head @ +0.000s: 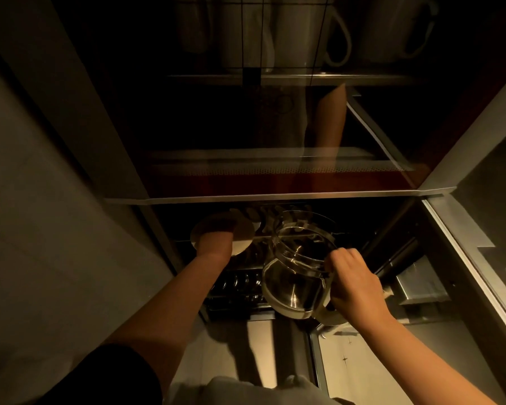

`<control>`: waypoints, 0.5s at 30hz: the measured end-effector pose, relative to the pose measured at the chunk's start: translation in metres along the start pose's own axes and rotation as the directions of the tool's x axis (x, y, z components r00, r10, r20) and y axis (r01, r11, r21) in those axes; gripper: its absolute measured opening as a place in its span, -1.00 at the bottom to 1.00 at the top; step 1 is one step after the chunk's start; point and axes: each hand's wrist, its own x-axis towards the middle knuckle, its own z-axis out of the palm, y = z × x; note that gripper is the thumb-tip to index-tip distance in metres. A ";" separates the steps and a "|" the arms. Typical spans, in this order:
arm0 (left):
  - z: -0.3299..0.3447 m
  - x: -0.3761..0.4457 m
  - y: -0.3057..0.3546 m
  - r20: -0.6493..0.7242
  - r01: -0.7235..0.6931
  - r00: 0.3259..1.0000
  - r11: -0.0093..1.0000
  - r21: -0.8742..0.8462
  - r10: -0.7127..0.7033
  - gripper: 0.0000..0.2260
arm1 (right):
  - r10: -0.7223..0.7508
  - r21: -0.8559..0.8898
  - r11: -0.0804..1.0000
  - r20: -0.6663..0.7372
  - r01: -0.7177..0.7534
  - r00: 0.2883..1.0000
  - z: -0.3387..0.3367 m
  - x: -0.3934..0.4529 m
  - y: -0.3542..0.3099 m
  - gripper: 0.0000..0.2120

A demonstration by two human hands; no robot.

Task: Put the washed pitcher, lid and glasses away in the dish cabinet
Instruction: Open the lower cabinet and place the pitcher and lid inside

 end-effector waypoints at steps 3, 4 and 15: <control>0.008 -0.009 -0.004 -0.063 -0.023 0.998 1.000 -0.004 0.023 -0.60 | -0.003 -0.008 1.000 -0.007 0.003 1.000 0.001 -0.001 0.002 -0.74; 0.012 -0.013 -0.007 -0.082 -0.061 0.995 0.998 0.034 0.064 -0.55 | -0.004 -0.004 1.000 -0.008 0.004 1.000 0.001 -0.001 0.003 -0.76; 0.027 -0.025 -0.027 -0.134 0.003 0.990 0.949 0.316 0.041 -0.72 | -0.006 -0.033 0.999 0.058 0.008 0.998 0.001 -0.004 0.002 -0.53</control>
